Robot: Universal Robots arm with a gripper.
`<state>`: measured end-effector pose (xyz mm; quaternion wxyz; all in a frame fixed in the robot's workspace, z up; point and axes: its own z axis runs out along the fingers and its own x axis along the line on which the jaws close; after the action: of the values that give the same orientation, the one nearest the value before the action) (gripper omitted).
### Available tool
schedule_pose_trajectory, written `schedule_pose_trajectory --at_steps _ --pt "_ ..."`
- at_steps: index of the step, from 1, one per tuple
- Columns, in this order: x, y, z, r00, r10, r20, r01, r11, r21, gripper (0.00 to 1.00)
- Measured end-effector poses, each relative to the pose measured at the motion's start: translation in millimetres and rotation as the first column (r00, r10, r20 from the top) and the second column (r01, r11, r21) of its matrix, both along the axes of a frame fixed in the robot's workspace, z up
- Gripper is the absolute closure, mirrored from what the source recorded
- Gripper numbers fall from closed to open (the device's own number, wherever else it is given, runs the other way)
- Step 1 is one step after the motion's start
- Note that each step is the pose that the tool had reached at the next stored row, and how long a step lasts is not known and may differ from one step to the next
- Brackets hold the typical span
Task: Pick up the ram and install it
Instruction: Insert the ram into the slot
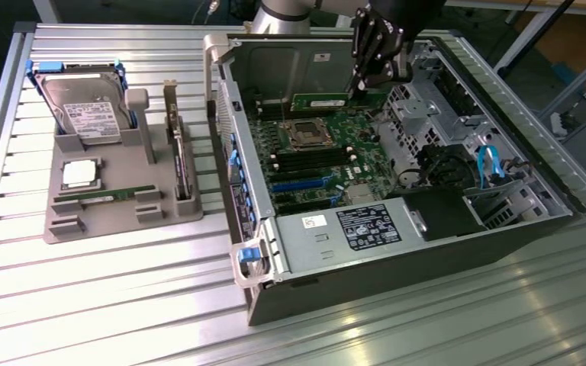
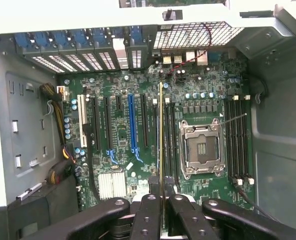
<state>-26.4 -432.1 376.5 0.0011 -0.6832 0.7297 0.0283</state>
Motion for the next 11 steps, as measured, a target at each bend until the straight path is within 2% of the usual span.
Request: schedule_pose_trajectory --at_steps 3,11 --pt "0.0 0.0 -6.3 1.0000 0.000 0.0000 0.000 1.0000 0.0001 0.87" --pt "-0.1 0.0 -35.8 1.0000 0.000 0.0000 0.000 1.0000 0.0000 0.87"
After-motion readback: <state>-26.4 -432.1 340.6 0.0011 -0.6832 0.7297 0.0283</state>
